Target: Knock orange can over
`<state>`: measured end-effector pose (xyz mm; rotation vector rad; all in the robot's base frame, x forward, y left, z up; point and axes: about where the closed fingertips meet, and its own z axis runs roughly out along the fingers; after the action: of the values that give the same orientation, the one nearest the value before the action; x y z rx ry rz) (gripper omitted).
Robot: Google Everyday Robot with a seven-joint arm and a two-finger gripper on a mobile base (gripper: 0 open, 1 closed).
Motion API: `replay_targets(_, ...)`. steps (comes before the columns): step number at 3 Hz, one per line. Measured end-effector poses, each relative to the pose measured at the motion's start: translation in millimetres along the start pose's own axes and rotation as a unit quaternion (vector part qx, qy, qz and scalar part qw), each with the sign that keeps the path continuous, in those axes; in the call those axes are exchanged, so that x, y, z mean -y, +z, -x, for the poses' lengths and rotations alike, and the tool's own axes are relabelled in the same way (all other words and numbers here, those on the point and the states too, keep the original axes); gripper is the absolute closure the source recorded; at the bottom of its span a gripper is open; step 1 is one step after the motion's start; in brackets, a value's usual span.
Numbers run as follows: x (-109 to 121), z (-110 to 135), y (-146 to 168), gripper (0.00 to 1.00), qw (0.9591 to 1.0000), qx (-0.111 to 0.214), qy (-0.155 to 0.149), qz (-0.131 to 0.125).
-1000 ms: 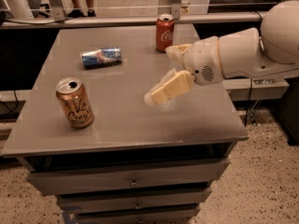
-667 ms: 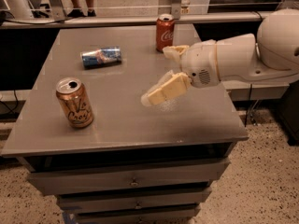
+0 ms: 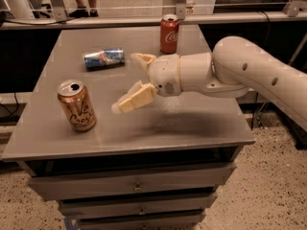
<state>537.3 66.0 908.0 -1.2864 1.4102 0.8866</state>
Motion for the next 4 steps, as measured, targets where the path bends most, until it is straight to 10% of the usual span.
replay_targets(3,-38.3,10.1,105.0,0.00,0.9913,0.076,-0.007,0.107)
replay_targets(4,-53.0,3.1,116.7,0.18,0.9891,0.078,0.005,0.125)
